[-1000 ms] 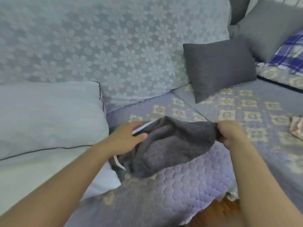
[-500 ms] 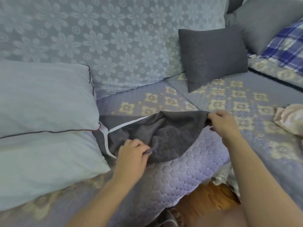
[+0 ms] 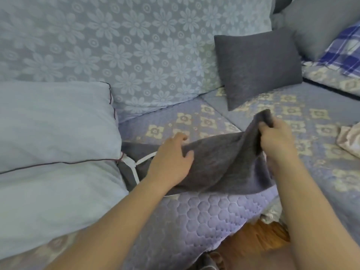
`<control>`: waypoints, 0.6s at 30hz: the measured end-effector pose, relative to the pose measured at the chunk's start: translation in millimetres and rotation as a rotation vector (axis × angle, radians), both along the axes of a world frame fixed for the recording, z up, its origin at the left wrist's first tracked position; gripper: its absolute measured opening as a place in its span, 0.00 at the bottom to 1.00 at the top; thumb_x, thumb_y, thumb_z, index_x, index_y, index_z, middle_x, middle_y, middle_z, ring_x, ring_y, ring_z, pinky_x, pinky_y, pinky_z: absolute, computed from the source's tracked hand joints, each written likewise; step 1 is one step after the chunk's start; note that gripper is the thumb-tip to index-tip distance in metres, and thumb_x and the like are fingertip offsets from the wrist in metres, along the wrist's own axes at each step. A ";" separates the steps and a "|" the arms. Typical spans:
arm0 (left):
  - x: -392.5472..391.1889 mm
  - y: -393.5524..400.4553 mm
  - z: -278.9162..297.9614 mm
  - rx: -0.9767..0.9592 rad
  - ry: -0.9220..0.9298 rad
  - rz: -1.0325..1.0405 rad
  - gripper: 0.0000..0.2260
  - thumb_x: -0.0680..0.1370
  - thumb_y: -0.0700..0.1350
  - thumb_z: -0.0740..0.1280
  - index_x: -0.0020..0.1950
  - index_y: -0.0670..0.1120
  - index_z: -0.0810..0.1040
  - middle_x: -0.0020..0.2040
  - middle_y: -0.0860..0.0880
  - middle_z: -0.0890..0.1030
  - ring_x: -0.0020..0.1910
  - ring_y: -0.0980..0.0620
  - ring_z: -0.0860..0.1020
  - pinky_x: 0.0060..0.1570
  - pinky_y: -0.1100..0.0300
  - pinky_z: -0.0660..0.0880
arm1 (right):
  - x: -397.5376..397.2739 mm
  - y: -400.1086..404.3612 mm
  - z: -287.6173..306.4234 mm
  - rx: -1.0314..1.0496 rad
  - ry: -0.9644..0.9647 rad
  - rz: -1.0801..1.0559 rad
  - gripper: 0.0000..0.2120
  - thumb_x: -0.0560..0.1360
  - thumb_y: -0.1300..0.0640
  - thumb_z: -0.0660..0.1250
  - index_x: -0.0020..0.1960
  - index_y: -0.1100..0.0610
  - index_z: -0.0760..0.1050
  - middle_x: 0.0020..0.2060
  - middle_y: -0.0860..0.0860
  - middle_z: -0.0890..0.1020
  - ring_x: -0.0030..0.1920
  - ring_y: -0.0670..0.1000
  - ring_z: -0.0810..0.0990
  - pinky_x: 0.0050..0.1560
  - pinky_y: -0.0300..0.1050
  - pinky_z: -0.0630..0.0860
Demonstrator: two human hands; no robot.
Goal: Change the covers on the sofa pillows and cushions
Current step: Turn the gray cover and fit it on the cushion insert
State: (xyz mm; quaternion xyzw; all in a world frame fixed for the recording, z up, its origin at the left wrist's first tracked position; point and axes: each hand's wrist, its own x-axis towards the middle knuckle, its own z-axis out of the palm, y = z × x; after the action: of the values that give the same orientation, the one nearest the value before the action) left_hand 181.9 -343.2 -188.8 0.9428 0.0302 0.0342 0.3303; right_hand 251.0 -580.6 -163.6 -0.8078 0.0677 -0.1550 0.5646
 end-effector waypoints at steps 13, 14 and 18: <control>13.8 91.7 -87.5 0.631 -0.120 0.287 0.18 0.73 0.54 0.72 0.59 0.47 0.77 0.55 0.41 0.76 0.51 0.37 0.77 0.44 0.46 0.77 | -10.5 34.4 -40.6 -0.669 -0.195 0.164 0.18 0.76 0.62 0.65 0.66 0.59 0.75 0.61 0.60 0.77 0.62 0.61 0.71 0.65 0.54 0.66; 18.2 91.6 -90.6 0.696 -0.106 0.263 0.14 0.71 0.50 0.73 0.55 0.47 0.79 0.53 0.41 0.76 0.49 0.37 0.77 0.42 0.47 0.76 | -18.4 56.9 -47.1 -0.735 -0.187 0.353 0.17 0.77 0.59 0.66 0.66 0.57 0.75 0.61 0.57 0.78 0.63 0.59 0.71 0.66 0.52 0.67; 22.9 100.9 -89.1 0.649 -0.076 0.305 0.04 0.72 0.35 0.69 0.43 0.41 0.82 0.45 0.39 0.80 0.42 0.36 0.80 0.36 0.48 0.79 | -22.5 98.6 -79.3 -1.021 0.066 0.673 0.35 0.79 0.44 0.64 0.80 0.52 0.55 0.77 0.53 0.60 0.76 0.59 0.56 0.77 0.55 0.55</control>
State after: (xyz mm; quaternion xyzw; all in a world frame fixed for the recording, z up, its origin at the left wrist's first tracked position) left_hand 204.9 -242.3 -277.9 0.9813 0.1458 0.1258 0.0057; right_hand 228.5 -481.9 -242.9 -0.9578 -0.2566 0.0443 0.1216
